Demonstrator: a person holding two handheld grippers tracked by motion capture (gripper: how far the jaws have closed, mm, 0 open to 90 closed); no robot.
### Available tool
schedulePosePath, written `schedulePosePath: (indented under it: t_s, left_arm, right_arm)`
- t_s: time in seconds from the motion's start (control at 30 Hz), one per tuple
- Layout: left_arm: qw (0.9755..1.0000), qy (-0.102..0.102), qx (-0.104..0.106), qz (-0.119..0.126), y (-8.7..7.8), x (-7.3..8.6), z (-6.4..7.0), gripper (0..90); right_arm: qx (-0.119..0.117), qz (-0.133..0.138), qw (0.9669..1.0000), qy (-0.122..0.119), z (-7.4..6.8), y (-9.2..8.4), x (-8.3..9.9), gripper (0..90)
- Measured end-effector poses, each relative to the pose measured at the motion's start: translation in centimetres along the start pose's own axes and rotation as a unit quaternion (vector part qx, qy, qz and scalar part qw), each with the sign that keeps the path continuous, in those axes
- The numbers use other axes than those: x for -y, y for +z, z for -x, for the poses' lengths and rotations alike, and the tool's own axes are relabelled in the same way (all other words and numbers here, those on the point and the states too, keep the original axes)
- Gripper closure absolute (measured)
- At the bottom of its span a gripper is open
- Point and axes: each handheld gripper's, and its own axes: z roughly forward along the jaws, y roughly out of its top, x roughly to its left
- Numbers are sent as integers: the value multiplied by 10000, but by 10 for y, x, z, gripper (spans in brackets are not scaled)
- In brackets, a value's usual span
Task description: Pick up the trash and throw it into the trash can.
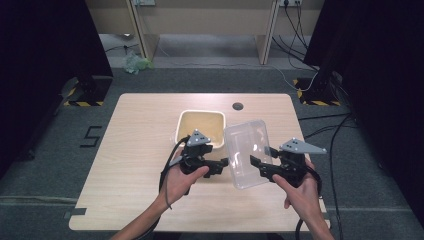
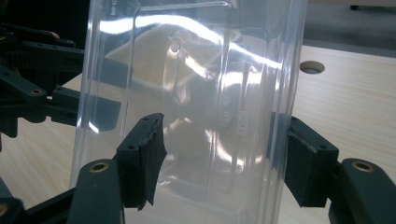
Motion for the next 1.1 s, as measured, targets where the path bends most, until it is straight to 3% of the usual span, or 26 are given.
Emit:
schedulePosePath:
  t_s: [0.13,0.6,1.1]
  left_arm:
    - [9999,-43,-78,54,-8,-6,-8,254]
    - [9979,-454,-423,157,-31,-18,-56,257]
    - [9947,-784,-633,199,-36,-25,-92,268]
  right_arm:
    - [-50,8,10000,-3,-3,7,-11,369]
    - [-277,-18,9996,-50,-18,58,-60,376]
    - [-386,-11,9992,49,-23,97,-91,376]
